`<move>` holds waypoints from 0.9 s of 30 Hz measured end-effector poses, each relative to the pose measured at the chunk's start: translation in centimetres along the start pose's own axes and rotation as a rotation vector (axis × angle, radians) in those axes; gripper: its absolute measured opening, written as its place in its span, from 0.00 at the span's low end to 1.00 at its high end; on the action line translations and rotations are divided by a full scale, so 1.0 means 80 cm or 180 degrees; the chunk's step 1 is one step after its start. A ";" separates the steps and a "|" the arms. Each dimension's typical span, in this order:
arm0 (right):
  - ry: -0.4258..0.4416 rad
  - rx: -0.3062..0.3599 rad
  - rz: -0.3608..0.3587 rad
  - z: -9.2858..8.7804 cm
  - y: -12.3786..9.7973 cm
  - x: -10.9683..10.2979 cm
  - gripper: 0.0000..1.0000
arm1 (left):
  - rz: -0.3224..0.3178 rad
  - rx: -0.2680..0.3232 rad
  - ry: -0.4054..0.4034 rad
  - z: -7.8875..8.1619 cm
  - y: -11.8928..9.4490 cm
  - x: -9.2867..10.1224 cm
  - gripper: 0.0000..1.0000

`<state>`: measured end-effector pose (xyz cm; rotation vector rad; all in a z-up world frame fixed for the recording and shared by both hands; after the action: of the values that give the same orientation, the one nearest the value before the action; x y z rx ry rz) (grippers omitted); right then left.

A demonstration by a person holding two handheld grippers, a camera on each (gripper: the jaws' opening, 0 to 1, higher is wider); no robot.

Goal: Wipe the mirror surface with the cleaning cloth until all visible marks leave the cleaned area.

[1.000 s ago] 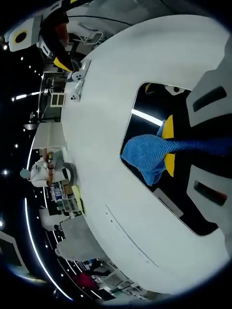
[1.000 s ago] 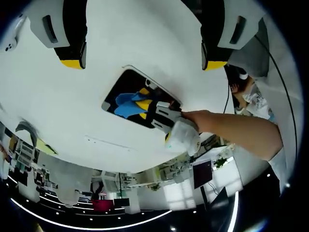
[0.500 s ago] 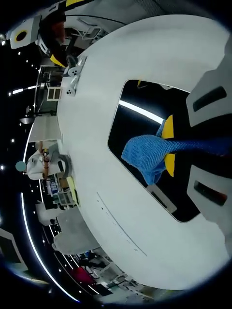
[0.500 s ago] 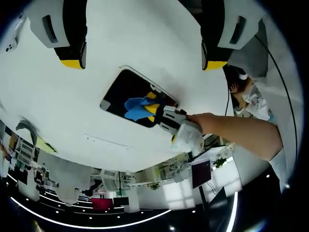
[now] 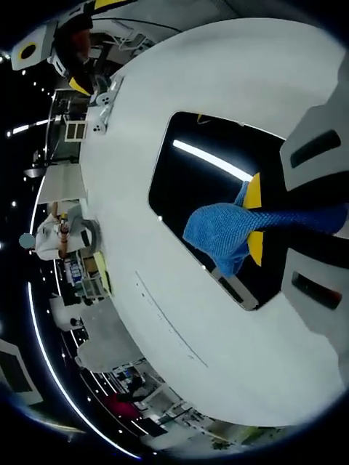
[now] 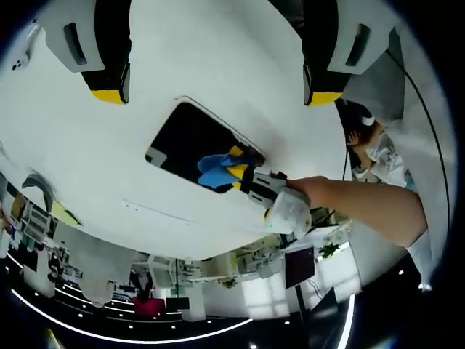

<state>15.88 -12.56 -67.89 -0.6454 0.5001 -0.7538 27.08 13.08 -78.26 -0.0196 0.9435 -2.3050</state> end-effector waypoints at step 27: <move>0.0134 0.0112 -0.0054 0.001 0.003 -0.024 1.00 | 0.0173 -0.0172 0.0127 -0.022 -0.025 -0.019 0.05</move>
<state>14.82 -10.93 -67.65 -0.6027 0.5193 -0.7917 26.78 16.09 -77.95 0.0290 1.0140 -2.2371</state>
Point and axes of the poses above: the point that each gripper's makers call its tool centre point, and the gripper's own axes: y roughly forward along the fingers, x roughly to its right, z roughly out of its top, the point moved 9 cm from there along -y, roughly backward along the fingers, and after that the axes turned 7 degrees about y, right-handed, at the moved point
